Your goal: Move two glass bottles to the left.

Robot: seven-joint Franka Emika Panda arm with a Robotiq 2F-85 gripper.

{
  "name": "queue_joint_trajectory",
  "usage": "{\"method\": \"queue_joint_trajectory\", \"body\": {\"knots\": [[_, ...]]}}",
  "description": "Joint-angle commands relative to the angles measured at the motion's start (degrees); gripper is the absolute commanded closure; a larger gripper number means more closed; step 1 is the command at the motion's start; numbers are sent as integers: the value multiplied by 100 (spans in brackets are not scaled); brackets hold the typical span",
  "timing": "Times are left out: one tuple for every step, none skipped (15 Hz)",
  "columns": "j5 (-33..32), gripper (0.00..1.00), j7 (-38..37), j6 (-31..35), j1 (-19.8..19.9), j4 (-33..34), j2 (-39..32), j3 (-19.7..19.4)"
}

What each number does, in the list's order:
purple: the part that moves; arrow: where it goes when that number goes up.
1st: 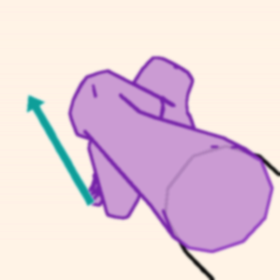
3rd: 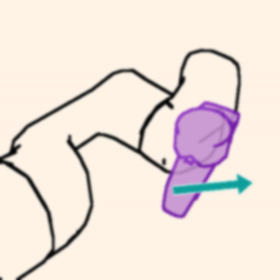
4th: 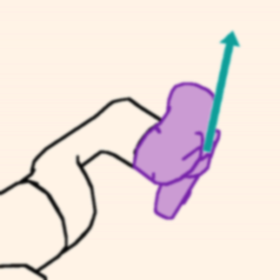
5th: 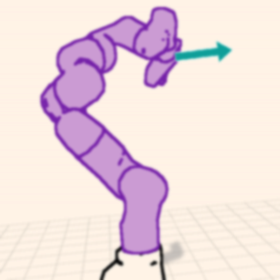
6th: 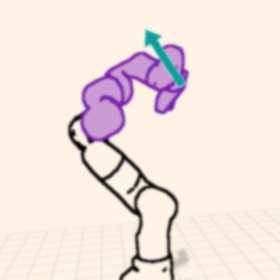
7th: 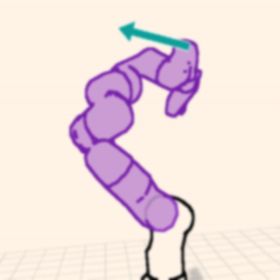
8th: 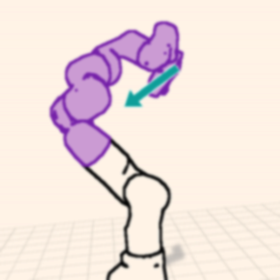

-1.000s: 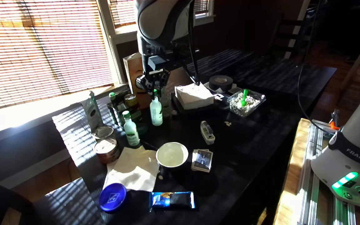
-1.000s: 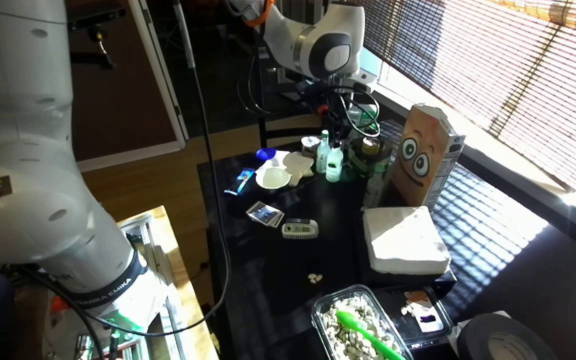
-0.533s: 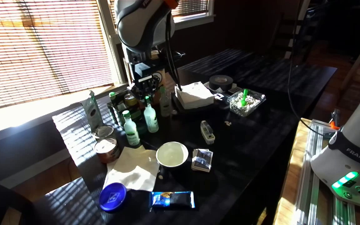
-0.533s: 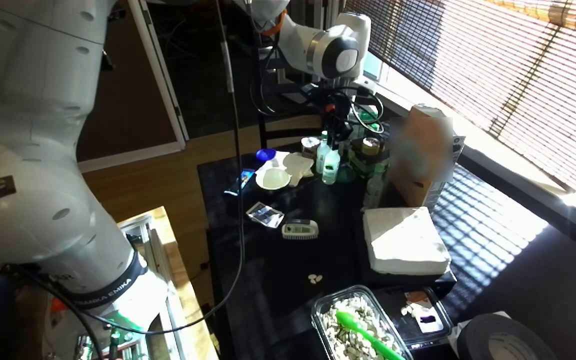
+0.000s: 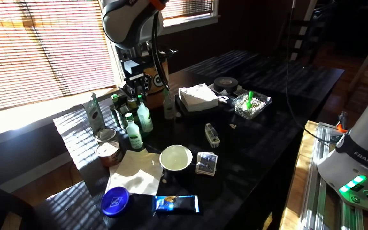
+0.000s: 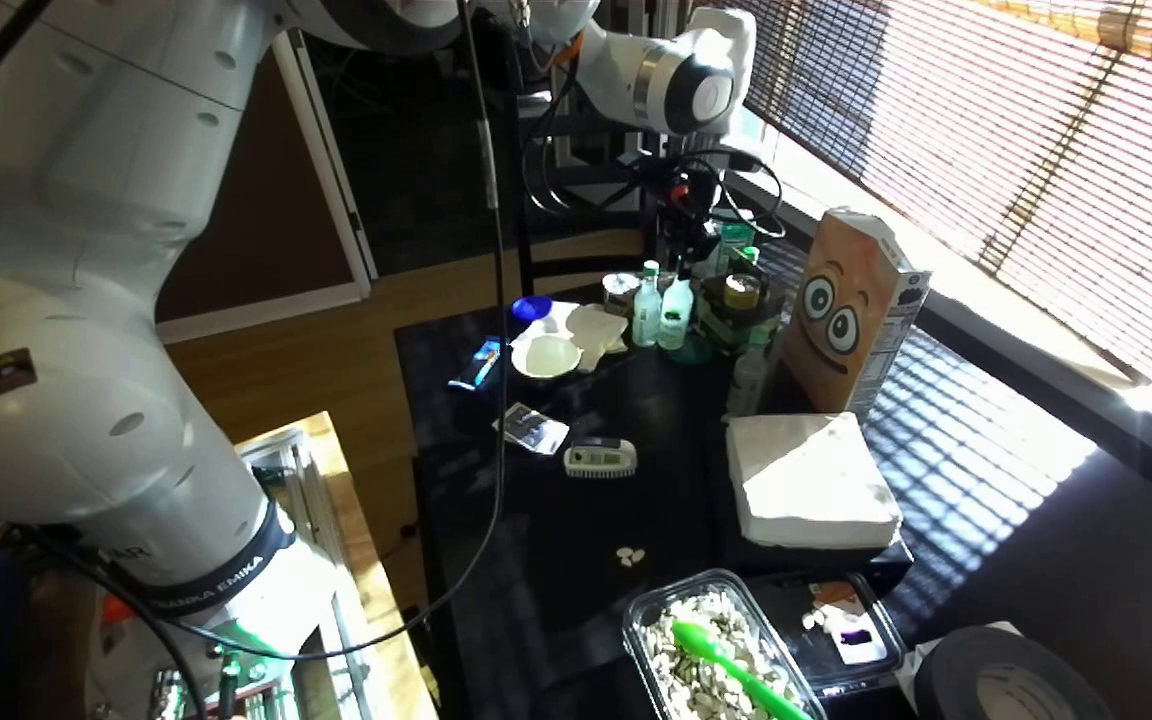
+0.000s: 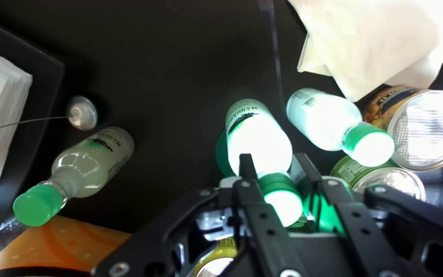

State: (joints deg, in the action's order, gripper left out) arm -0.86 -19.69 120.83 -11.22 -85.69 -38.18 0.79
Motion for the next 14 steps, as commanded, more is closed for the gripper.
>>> {"method": "queue_joint_trajectory", "body": {"knots": [[4,71,1,-34,-5,42,-5,-4],[4,93,1,-38,-5,51,-6,-4],[15,93,-41,-6,-21,130,-69,-1],[-23,93,-82,41,-53,170,-103,-20],[-39,93,-97,93,-74,218,-140,-23],[-45,93,-103,137,-89,273,-184,-22],[-55,93,-119,161,-108,317,-221,-30],[-40,93,-135,145,-121,365,-253,-23],[-35,93,-150,172,-143,399,-280,-17],[-18,93,-146,170,-155,450,-316,-3],[-30,93,-132,155,-185,532,-368,6],[-70,93,-133,160,-227,619,-426,-5],[-104,93,-109,139,-270,749,-509,-6],[-122,93,-89,131,-308,877,-586,-5]]}}
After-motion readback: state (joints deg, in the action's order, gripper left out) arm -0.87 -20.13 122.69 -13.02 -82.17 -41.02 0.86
